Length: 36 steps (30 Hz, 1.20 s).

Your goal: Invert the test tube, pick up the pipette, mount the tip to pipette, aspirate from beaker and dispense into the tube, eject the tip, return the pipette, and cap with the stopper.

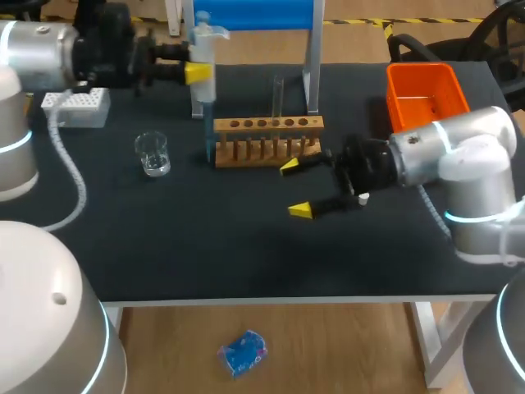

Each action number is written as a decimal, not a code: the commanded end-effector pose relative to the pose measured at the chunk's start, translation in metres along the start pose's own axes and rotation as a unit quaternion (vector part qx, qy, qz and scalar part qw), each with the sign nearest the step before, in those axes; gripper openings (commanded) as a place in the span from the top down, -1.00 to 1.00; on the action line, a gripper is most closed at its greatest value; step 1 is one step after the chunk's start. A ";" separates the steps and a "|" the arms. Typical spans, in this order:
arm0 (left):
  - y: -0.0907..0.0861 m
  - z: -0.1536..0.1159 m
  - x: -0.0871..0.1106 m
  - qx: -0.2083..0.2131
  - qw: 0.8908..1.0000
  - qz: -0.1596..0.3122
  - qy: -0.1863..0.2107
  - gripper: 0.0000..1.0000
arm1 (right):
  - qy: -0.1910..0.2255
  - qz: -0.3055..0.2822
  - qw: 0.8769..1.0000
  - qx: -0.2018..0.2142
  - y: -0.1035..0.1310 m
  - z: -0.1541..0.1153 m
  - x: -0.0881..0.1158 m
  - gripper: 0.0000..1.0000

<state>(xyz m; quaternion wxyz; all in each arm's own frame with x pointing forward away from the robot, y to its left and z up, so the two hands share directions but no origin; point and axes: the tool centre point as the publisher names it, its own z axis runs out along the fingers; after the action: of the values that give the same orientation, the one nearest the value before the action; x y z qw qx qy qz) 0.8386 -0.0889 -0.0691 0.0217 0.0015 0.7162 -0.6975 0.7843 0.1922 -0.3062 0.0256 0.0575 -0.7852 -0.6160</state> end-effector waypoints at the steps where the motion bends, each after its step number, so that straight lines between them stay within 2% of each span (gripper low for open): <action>1: 0.006 -0.040 0.003 0.003 0.999 -0.002 -0.040 1.00 | -0.050 -0.002 0.999 0.013 0.010 0.030 -0.002 -1.00; 4: 0.010 -0.059 -0.008 0.009 0.997 -0.002 -0.071 1.00 | -0.057 0.002 0.998 0.001 0.015 0.052 -0.004 -1.00; 6: 0.013 -0.071 -0.015 0.000 0.996 -0.003 -0.094 1.00 | -0.057 0.002 0.998 0.001 0.015 0.052 -0.004 -1.00; 26: 0.013 -0.071 -0.015 0.000 0.996 -0.003 -0.094 1.00 | -0.057 0.002 0.998 0.001 0.015 0.052 -0.004 -1.00; 36: 0.027 -0.095 -0.049 0.014 0.993 -0.006 -0.116 1.00 | -0.100 -0.007 0.995 0.018 -0.002 0.104 -0.015 -1.00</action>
<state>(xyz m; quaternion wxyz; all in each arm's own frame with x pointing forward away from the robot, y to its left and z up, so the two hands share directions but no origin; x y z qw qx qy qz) 0.8771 0.0049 -0.0872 0.1035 -0.0883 0.7017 -0.6993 0.7886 0.2637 -0.3208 -0.0385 0.0119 -0.7926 -0.6084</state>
